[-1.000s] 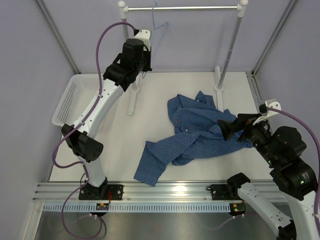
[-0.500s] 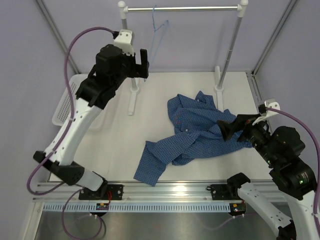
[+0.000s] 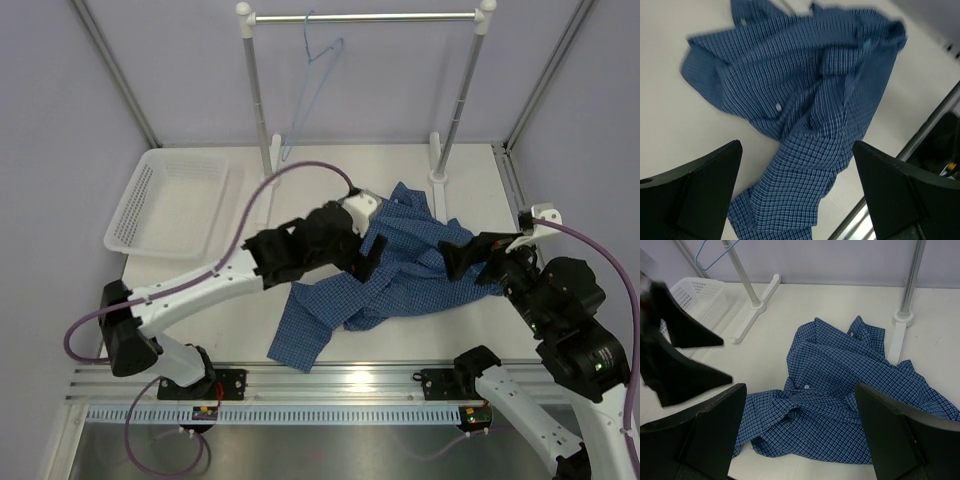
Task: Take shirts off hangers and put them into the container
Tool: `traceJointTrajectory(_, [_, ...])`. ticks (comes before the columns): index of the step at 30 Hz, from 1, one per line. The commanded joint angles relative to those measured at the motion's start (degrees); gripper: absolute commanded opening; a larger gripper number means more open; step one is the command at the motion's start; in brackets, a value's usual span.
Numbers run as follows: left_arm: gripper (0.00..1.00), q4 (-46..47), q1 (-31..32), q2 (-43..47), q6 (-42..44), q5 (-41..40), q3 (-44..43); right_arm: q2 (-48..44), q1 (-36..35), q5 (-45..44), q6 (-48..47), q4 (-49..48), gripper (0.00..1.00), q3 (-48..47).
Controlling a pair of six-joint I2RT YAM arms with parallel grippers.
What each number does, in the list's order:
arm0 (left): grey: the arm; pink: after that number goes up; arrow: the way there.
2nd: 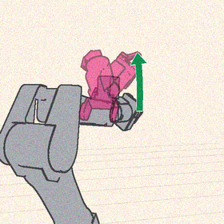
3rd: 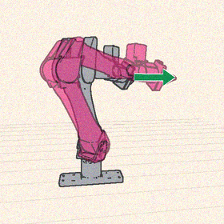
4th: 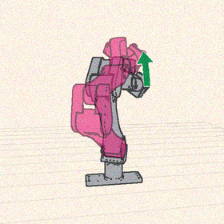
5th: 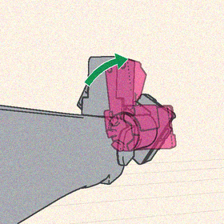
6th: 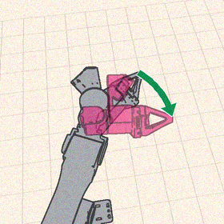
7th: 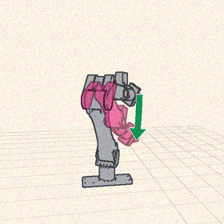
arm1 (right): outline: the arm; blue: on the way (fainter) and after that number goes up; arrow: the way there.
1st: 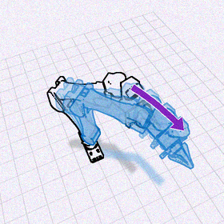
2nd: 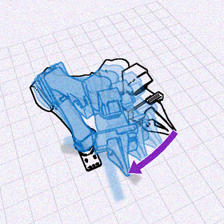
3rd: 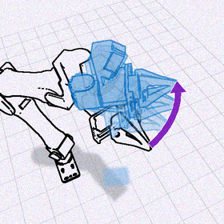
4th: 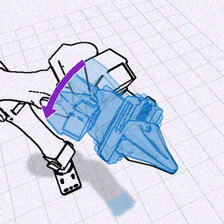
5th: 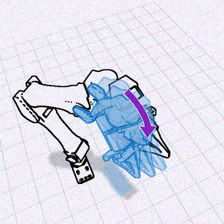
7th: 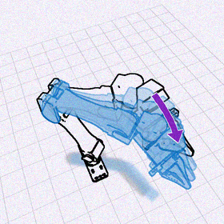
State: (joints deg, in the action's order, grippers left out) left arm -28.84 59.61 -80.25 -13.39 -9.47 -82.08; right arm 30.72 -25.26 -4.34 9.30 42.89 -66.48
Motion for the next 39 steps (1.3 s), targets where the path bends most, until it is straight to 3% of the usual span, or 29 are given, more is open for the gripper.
traceJointTrajectory(1, [0.99, 8.93, 2.7, -3.32, -3.57, 1.48, 5.87, -2.06, -0.58, -3.48, 1.42, -1.67, 0.99, 1.08])
traceJointTrajectory(5, [0.99, 18.98, 3.75, -8.58, -4.72, -0.19, 12.55, -3.29, -0.58, -4.27, 2.74, -0.97, 0.99, 1.96])
traceJointTrajectory(16, [0.99, 30.23, 3.76, -27.48, -0.5, -7.13, 7.91, -4.44, -0.58, -4.19, 3.71, 1.93, 1.0, 1.79])
traceJointTrajectory(27, [0.98, 23.92, 2.52, -41.04, -5.41, -5.73, 0.25, -3.83, -0.58, -3.83, 4.41, 2.9, 1.0, 2.05])
traceJointTrajectory(29, [0.91, 22.78, 2.0, -41.91, -7.43, -6.34, 0.43, -3.65, -0.5, -3.92, 4.32, 2.98, 1.0, 1.97])
traceJointTrajectory(33, [0.18, 19.79, 0.5, -41.14, -12.27, -6.7, 2.1, -3.47, -0.58, -3.92, 4.24, 2.72, 0.99, 2.14])
traceJointTrajectory(35, [0.0, 19.79, 0.07, -39.12, -13.15, -8.35, 4.56, -3.56, -0.5, -3.92, 4.24, 2.11, 0.99, 2.49])
traceJointTrajectory(39, [0.0, 19.79, -0.9, -32.99, -13.68, -11.0, 9.3, -3.12, -0.58, -3.31, 4.41, 1.14, 0.99, 3.02])
